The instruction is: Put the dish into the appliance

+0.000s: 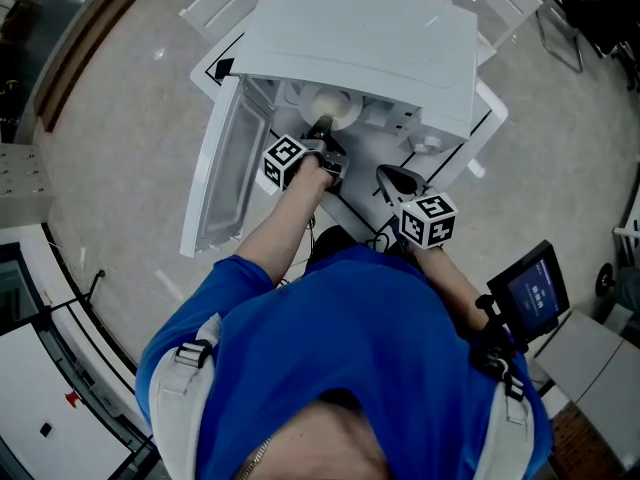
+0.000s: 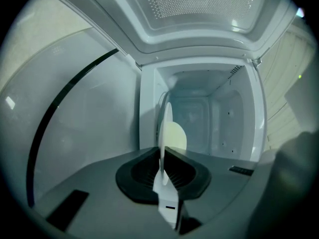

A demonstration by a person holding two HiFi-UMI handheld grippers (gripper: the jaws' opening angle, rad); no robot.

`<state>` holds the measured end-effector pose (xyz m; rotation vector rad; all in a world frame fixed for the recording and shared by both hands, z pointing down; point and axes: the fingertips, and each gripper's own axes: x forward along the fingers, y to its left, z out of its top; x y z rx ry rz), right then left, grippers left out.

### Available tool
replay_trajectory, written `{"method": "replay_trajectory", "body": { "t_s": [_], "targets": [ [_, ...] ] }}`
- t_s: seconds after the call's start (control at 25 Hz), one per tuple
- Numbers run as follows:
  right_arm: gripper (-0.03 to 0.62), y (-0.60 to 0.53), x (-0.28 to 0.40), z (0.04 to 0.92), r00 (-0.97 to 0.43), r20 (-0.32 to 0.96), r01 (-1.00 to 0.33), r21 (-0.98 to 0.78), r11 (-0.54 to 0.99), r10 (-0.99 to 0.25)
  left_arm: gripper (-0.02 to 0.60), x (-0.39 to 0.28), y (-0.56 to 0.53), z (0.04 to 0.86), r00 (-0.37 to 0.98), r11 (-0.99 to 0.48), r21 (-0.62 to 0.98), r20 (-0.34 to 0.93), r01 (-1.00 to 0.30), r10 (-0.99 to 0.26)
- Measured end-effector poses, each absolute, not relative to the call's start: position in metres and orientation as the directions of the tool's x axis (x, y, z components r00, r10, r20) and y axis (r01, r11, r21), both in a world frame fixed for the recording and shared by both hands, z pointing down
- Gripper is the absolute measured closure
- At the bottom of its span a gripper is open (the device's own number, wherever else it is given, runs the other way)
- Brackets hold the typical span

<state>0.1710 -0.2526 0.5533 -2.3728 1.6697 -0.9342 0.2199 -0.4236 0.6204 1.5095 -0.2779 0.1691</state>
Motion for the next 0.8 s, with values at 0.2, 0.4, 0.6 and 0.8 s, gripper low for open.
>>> {"method": "replay_trajectory", "body": {
  "t_s": [0.2,0.4,0.6,0.8],
  "targets": [
    [0.592,-0.253,0.171,0.551,0.220,0.420,-0.823,-0.404,-0.398,-0.881,0.555,0.225,-0.427,0.622,0.959,0.051,0.960,0.279,-0.277,-0.055],
    [0.592,-0.253,0.173,0.551,0.228,0.417,-0.823,-0.400,-0.402,-0.880,0.555,0.231,-0.428,0.623,0.963,0.042,0.963,0.268,-0.266,-0.042],
    [0.592,-0.252,0.176,0.550,0.237,0.414,-0.822,-0.397,-0.408,-0.879,0.555,0.237,-0.428,0.623,0.962,0.027,0.962,0.271,-0.270,-0.036],
    [0.592,-0.253,0.177,0.549,0.241,0.415,-0.821,-0.395,-0.412,-0.877,0.555,0.239,-0.429,0.622,0.961,0.009,0.961,0.276,-0.275,-0.035]
  ]
}}
